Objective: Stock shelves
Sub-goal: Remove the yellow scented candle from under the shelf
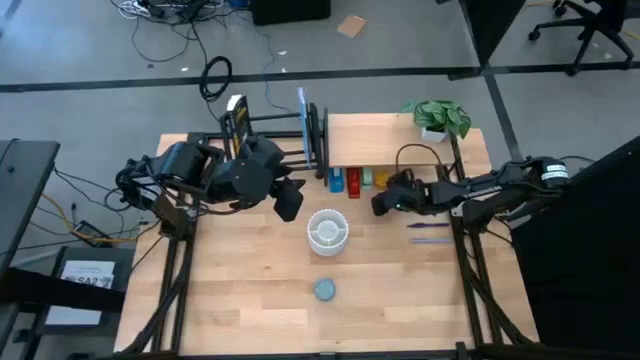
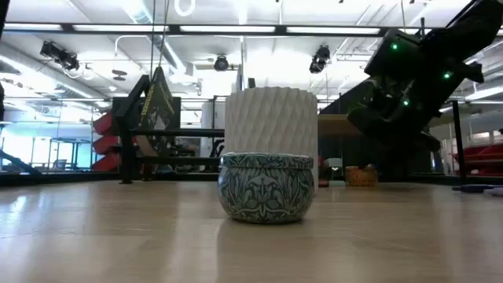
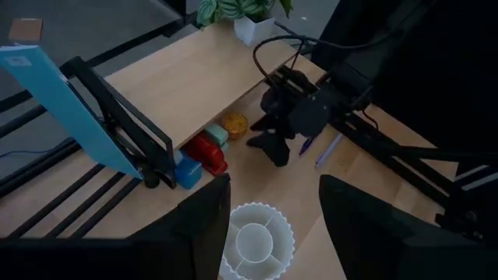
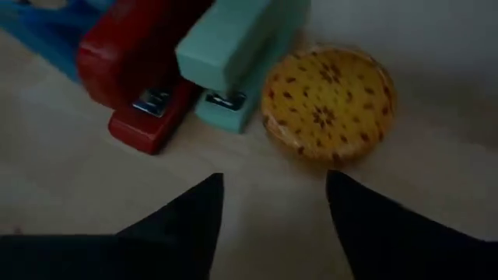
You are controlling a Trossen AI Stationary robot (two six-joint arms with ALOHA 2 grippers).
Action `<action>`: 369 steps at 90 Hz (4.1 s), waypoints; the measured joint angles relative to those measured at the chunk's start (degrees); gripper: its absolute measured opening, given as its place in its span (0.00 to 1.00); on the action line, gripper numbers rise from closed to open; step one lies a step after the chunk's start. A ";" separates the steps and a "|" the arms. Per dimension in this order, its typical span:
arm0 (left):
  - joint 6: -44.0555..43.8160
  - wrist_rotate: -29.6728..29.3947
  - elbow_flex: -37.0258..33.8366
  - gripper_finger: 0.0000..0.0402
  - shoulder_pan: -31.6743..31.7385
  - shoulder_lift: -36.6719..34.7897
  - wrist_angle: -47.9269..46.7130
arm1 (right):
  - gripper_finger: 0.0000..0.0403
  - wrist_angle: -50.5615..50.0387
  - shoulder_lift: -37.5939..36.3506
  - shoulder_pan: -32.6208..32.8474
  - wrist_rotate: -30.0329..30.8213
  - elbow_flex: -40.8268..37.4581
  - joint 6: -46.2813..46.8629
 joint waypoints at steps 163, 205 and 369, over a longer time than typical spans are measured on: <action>-0.15 0.42 0.00 0.44 -0.08 0.00 0.09 | 0.42 2.60 3.93 -6.97 4.87 -0.07 8.33; 0.28 0.58 0.00 0.44 -0.08 0.00 0.04 | 0.02 3.09 3.84 -5.88 3.41 -0.02 7.98; 3.62 -0.02 0.00 0.44 0.03 0.02 1.60 | 0.62 -6.03 -6.41 -0.89 -26.78 2.73 -0.24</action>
